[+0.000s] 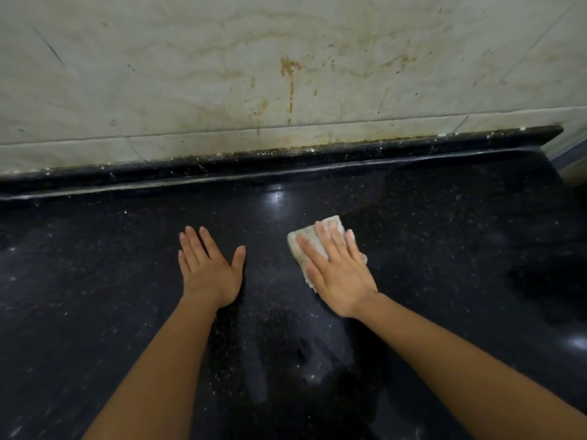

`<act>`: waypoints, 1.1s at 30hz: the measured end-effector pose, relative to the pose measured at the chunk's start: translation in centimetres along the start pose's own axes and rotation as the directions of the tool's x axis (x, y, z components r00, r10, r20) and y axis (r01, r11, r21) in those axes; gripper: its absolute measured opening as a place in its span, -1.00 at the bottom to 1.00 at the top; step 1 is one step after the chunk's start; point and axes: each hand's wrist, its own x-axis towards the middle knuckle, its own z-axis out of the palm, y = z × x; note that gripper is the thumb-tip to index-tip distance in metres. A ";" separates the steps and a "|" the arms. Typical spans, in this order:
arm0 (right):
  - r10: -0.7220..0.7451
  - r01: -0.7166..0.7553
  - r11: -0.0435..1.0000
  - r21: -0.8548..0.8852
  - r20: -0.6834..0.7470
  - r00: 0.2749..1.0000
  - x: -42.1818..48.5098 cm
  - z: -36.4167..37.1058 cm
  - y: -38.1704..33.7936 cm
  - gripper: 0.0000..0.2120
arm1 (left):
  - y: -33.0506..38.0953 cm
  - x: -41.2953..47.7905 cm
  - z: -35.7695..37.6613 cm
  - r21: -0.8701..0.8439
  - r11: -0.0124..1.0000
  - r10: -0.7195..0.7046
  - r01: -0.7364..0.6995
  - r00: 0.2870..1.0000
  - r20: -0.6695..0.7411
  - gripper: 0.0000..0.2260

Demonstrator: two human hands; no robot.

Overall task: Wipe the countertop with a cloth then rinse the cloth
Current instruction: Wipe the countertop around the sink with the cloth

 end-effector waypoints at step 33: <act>-0.209 0.209 0.977 0.039 -0.015 0.978 4.5 -2.4 5.0 -0.52 | 1.1 0.0 -0.9 0.056 0.996 -0.072 0.068 0.994 0.083 -0.25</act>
